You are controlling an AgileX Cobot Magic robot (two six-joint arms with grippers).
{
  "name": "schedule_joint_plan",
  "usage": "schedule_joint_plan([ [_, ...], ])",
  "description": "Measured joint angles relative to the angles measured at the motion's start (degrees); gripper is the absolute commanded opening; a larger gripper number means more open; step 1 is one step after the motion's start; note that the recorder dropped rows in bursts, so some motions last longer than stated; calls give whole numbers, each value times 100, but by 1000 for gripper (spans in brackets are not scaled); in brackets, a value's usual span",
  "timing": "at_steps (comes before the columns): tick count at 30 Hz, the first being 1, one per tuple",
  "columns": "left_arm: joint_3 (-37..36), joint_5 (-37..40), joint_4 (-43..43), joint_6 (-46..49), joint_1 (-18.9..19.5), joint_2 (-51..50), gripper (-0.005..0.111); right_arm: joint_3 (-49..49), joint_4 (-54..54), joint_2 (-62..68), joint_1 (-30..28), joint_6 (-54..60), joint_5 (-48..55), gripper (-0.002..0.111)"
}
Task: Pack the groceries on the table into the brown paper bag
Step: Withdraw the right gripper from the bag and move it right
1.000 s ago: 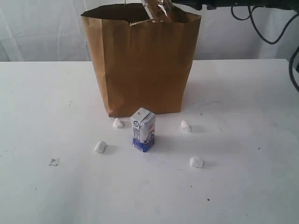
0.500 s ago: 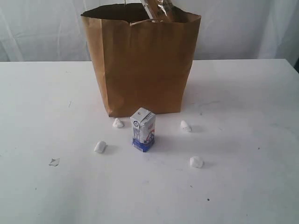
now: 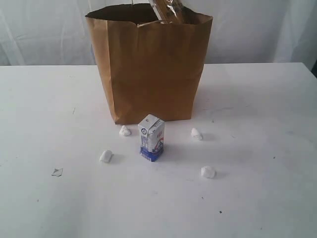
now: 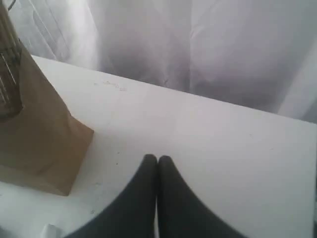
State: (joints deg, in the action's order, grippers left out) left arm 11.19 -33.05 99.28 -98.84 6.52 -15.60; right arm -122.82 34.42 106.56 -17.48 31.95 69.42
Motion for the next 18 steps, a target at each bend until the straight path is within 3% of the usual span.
schedule_joint_plan([
  [8,0,0,0,0,0,0,0,1357,-669,-1761,0,-356,-1763,0],
  [18,0,-51,0,0,0,0,0,4508,-669,-4565,0,-65,-4165,0],
])
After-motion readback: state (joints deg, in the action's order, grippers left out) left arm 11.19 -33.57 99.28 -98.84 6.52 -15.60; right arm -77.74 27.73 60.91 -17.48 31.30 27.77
